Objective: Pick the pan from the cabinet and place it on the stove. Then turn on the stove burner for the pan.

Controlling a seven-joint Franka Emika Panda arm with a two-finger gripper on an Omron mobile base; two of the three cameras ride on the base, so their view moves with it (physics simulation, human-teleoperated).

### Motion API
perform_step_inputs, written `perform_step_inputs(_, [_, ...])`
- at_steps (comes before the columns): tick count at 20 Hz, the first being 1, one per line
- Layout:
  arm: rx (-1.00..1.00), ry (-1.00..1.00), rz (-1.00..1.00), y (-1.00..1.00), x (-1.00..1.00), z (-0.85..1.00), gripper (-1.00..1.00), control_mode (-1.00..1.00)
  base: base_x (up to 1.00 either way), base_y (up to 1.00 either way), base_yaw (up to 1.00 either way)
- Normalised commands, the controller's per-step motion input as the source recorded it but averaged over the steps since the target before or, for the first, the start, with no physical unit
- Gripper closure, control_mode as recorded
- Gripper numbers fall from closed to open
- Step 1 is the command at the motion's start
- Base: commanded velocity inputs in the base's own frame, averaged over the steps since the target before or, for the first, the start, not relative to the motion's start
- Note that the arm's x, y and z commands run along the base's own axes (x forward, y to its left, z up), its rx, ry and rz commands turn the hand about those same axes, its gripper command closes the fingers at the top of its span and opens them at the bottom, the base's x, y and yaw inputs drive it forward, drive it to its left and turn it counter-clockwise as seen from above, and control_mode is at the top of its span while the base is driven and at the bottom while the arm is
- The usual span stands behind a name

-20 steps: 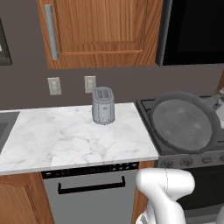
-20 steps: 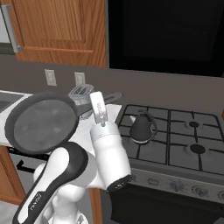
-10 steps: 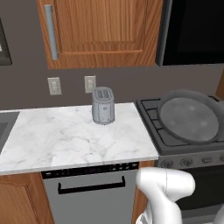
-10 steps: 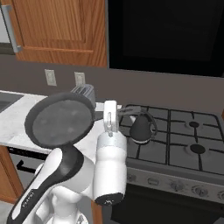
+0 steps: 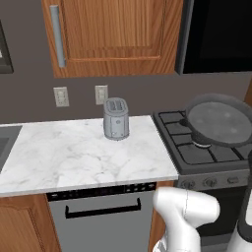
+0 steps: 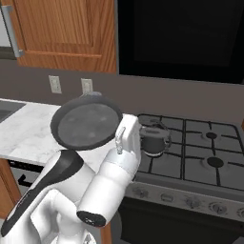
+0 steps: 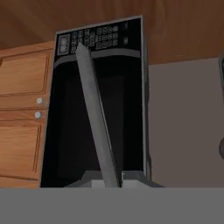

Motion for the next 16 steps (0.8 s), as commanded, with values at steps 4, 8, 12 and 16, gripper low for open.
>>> perform_step_inputs(4, [0.09, 0.00, -0.25, -0.59, -0.15, 0.00, 1.00, -1.00, 0.00, 0.00, 0.00])
perform_step_inputs(8, [0.09, 0.00, -0.23, -0.66, -0.05, -0.04, 1.00, -1.00, 0.00, 0.00, 0.00])
perform_step_inputs(12, [0.10, 0.00, -0.21, -0.65, -0.02, -0.05, 1.00, -1.00, 0.00, 0.00, 0.00])
perform_step_inputs(16, [0.06, 0.00, -0.18, -0.59, -0.02, -0.14, 1.00, -1.00, 0.00, 0.00, 0.00])
